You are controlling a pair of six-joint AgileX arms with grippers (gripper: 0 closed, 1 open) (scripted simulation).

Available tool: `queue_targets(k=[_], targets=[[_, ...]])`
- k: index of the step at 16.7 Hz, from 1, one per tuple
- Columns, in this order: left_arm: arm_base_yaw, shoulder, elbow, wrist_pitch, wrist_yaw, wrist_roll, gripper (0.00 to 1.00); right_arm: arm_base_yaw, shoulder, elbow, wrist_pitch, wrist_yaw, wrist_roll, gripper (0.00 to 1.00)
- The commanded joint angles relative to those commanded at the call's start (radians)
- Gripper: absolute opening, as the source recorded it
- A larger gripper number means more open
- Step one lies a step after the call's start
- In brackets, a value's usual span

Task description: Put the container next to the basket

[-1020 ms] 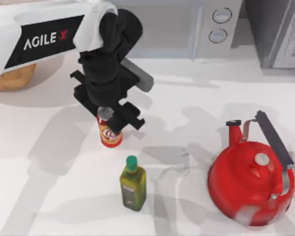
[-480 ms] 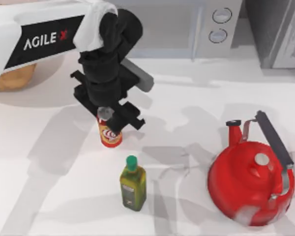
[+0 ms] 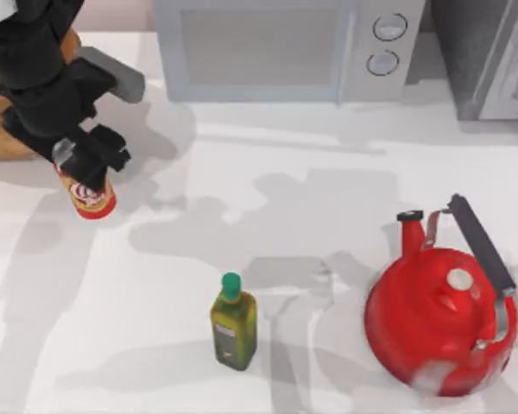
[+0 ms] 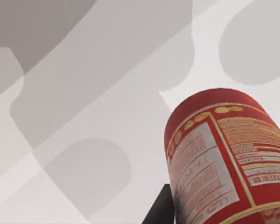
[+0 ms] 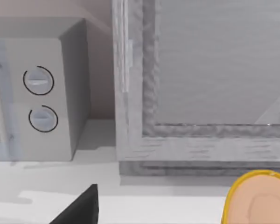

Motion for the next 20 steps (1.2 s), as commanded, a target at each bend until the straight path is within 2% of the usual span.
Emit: queue_targets(k=[5,8,11,20], targets=[[0.396,-0.046,-0.047,0.009,-0.019,0.021,0.00,0.000,0.000,0.000,0.000,0.000,0.000,1.00],[0.541,-0.012,-0.079,0.066,-0.052,-0.038,0.00,0.000,0.000,0.000,0.000,0.000,0.000,1.00],[0.591,0.032,-0.104,0.111,-0.071,-0.080,0.00,0.000,0.000,0.000,0.000,0.000,0.000,1.00],[0.592,0.041,-0.125,0.141,-0.072,-0.080,0.00,0.000,0.000,0.000,0.000,0.000,0.000,1.00]])
